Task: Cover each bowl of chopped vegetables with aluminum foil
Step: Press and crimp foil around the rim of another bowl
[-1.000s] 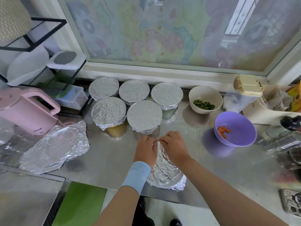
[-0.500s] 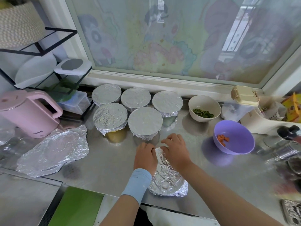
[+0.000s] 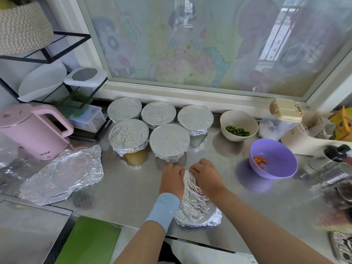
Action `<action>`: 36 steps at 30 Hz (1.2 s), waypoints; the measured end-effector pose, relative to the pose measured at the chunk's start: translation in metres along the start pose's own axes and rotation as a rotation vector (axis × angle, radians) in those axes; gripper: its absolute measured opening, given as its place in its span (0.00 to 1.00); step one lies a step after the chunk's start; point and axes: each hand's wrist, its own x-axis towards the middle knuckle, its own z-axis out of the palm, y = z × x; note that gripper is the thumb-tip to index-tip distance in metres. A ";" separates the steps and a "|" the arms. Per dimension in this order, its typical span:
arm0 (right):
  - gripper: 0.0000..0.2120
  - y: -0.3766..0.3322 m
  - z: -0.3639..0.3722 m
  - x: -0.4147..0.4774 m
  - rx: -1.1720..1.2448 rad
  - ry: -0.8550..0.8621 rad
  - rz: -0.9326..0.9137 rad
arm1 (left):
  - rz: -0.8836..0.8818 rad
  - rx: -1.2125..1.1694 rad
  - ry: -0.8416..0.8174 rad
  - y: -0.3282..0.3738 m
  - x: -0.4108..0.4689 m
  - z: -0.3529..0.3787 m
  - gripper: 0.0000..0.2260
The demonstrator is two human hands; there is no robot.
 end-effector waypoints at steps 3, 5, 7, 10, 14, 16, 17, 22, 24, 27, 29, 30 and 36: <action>0.02 0.004 0.004 0.000 -0.065 0.028 -0.011 | -0.046 0.092 0.028 0.002 -0.005 -0.001 0.11; 0.05 0.001 0.006 -0.003 -0.099 0.033 0.039 | -0.016 0.151 0.040 0.003 -0.004 -0.003 0.10; 0.05 -0.002 0.006 -0.006 -0.114 0.042 0.068 | 0.067 0.125 0.031 0.004 0.002 -0.005 0.11; 0.04 0.001 0.007 -0.008 -0.082 0.050 0.073 | 0.193 0.081 -0.033 0.007 0.009 -0.003 0.10; 0.05 0.007 0.008 -0.008 0.024 0.028 0.084 | 0.191 0.092 -0.025 0.005 0.007 0.001 0.10; 0.06 0.009 0.009 -0.006 0.029 -0.001 0.088 | 0.186 0.104 -0.035 0.005 0.007 0.001 0.10; 0.07 0.010 0.009 -0.005 0.033 -0.021 0.086 | 0.178 0.115 -0.041 0.006 0.006 0.001 0.10; 0.06 0.008 0.002 -0.003 -0.015 -0.024 0.065 | 0.113 0.291 -0.075 0.010 -0.001 -0.003 0.13; 0.06 0.009 -0.001 -0.005 -0.023 -0.013 0.114 | 0.120 0.295 -0.064 0.009 -0.003 -0.005 0.12; 0.07 0.011 -0.001 -0.008 -0.032 -0.051 0.144 | 0.164 0.167 -0.076 0.011 0.001 -0.004 0.12; 0.07 0.012 0.001 -0.009 0.001 -0.045 0.161 | 0.187 0.101 -0.097 0.013 0.005 0.001 0.09; 0.07 0.013 0.002 -0.009 0.027 -0.046 0.177 | 0.185 0.082 -0.095 0.013 0.006 0.004 0.09; 0.05 0.018 0.005 -0.009 0.107 -0.030 0.189 | 0.114 0.062 -0.076 0.010 0.006 0.010 0.10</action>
